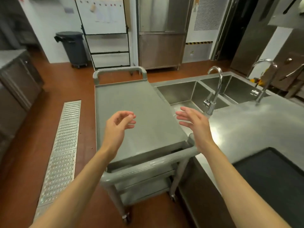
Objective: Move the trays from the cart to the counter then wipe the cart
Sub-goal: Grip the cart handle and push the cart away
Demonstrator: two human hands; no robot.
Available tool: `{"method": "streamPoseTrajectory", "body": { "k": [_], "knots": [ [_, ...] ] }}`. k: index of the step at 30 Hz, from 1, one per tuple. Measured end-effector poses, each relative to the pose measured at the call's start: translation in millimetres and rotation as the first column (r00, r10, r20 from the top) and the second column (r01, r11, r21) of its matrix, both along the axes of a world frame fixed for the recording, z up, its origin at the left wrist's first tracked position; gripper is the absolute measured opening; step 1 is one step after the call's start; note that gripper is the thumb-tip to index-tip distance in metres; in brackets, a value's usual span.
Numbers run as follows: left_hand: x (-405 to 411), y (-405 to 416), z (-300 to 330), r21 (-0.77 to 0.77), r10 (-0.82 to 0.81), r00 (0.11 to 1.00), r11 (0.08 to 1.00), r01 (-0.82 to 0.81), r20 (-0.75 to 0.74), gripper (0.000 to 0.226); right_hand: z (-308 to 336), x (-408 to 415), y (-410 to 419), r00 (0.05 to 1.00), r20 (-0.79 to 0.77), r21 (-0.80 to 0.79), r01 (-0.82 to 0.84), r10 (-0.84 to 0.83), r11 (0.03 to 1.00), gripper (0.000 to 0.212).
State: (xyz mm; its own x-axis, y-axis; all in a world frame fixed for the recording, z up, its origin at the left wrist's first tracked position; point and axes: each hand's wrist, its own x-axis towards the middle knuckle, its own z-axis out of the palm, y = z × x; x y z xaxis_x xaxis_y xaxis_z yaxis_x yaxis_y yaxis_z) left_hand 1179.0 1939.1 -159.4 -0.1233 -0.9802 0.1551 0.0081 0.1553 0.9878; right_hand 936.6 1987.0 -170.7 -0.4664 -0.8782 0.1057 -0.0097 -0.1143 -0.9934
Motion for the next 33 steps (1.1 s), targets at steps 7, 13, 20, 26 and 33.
{"method": "streamPoseTrajectory", "body": {
  "k": [7,13,20,26,33],
  "knots": [
    [-13,7,-50,0.031,0.114,0.971,0.992,-0.124,0.212,0.014,-48,-33,-11,0.965,-0.229,0.190,-0.082,0.125,0.978,0.028],
    [-2,30,-135,0.169,-0.164,0.355,0.985,0.018,0.920,0.051,-111,-44,-1,0.259,-0.771,0.589,-0.055,0.581,0.806,0.054],
    [8,21,-147,0.171,-0.155,-0.080,0.950,0.261,0.985,0.053,-135,-40,-13,-0.016,-0.841,0.542,-0.025,0.541,0.840,0.073],
    [14,13,-152,0.181,-0.158,-0.136,0.967,0.180,0.978,0.028,-138,-27,-18,-0.047,-0.869,0.493,0.018,0.493,0.870,0.067],
    [53,-3,-157,0.164,-0.143,-0.115,0.966,0.198,0.983,0.021,-138,12,-29,-0.052,-0.889,0.456,0.004,0.456,0.890,0.058]
  ]
}}
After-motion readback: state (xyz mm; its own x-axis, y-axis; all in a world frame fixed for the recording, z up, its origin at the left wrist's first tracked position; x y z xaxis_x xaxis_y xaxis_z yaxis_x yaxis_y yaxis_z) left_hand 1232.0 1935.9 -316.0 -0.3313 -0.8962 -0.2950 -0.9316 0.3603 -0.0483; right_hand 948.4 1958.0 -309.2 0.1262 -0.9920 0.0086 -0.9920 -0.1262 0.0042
